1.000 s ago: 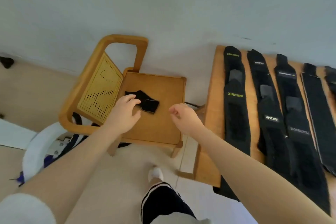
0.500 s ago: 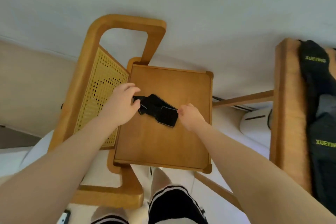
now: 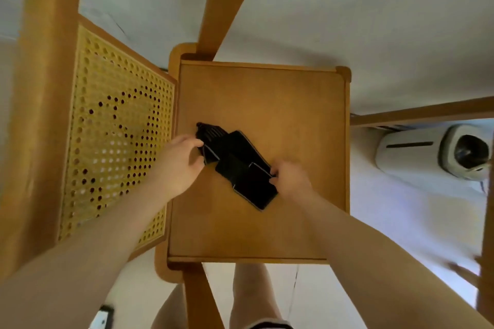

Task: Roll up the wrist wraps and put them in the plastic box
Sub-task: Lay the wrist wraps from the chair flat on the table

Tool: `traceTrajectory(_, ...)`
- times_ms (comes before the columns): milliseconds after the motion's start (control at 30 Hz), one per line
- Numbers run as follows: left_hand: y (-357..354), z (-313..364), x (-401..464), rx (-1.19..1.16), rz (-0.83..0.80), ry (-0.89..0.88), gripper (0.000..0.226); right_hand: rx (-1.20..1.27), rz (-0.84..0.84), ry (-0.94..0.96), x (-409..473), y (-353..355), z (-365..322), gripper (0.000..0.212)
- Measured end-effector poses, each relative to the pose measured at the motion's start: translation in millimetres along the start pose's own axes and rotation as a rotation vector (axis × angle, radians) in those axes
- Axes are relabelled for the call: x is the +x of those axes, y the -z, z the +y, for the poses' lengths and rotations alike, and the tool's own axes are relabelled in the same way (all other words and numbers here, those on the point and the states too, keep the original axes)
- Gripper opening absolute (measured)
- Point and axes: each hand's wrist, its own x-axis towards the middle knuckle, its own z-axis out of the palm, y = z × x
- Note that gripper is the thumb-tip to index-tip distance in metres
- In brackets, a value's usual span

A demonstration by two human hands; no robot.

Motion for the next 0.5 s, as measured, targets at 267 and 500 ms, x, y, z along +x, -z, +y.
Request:
traceTrajectory(267, 55.7, 33.2, -39.9, -0.053, 0.002, -0.183, 0.035, 0.15, 0.059, 0.241, -81.7, 78.0, -49.1, 0.006)
traceTrajectory(500, 110.0, 66.7, -110.6, -0.22, -0.059, -0.289, 0.034, 0.594, 0.242, 0.372, -201.3, 131.5, -95.1, 0.02)
